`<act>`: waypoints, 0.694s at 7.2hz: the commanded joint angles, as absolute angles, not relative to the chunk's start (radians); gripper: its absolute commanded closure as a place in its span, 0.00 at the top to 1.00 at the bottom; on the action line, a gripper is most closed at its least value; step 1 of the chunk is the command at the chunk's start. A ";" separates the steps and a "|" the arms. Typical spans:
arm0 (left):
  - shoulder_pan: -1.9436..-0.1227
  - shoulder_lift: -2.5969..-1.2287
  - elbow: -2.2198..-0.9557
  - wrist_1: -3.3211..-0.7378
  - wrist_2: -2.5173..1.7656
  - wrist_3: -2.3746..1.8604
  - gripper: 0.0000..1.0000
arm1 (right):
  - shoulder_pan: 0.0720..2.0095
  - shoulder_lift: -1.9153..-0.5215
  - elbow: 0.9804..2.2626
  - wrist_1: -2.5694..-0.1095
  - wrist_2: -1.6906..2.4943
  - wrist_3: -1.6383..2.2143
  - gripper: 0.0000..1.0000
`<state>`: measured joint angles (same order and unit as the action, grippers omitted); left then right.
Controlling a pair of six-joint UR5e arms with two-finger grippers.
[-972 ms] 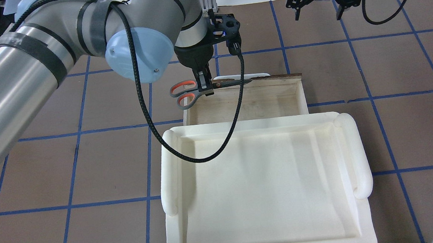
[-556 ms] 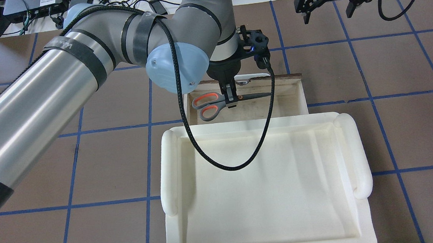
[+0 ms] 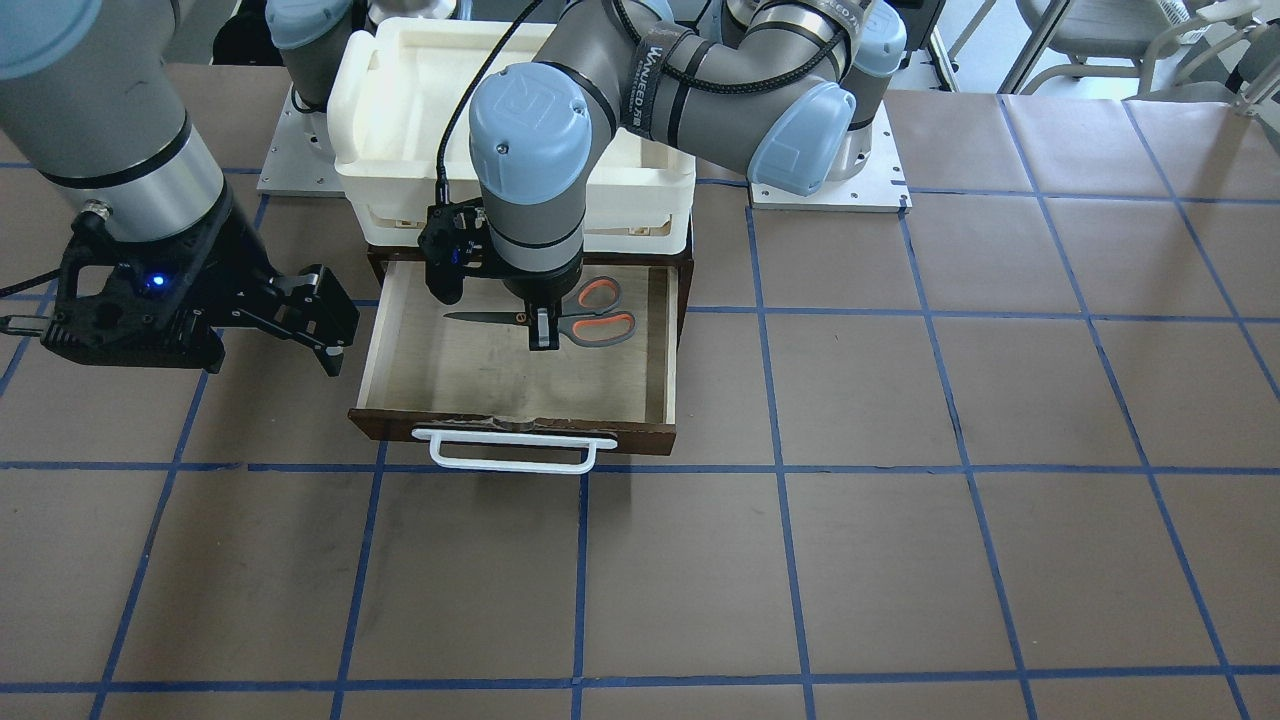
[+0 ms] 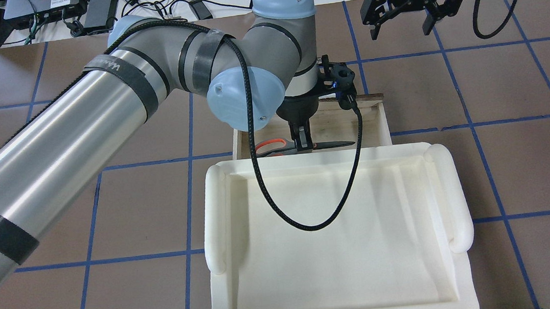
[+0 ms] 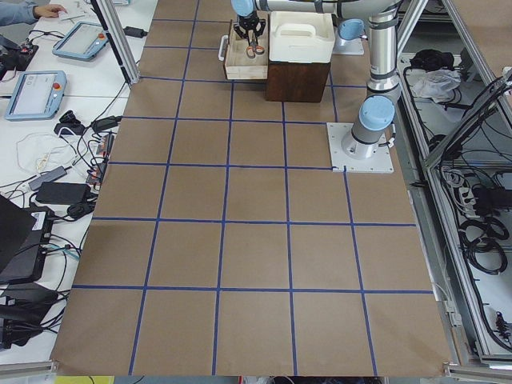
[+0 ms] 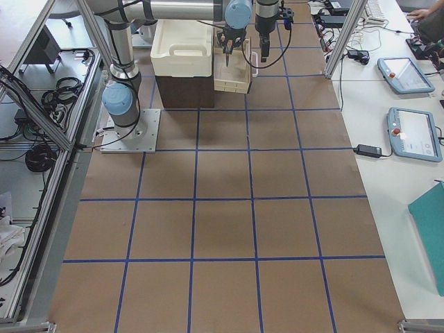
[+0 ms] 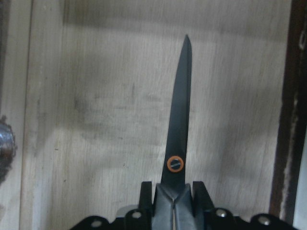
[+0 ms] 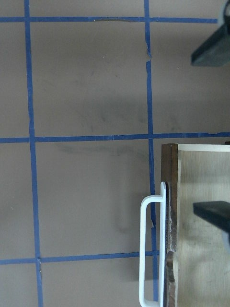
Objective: Place scissors in drawer with both arms
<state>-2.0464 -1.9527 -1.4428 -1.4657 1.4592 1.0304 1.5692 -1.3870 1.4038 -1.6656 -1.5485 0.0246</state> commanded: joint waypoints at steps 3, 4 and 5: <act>-2.048 -1.954 -1.445 -1.465 1.459 1.032 0.12 | 1.569 -1.401 1.424 -1.664 -1.562 0.032 1.00; -2.049 -1.954 -1.445 -1.460 1.459 1.037 0.12 | 1.569 -1.402 1.425 -1.664 -1.562 0.034 1.00; -2.052 -1.959 -1.450 -1.456 1.459 1.032 0.12 | 1.569 -1.404 1.427 -1.664 -1.562 0.034 1.00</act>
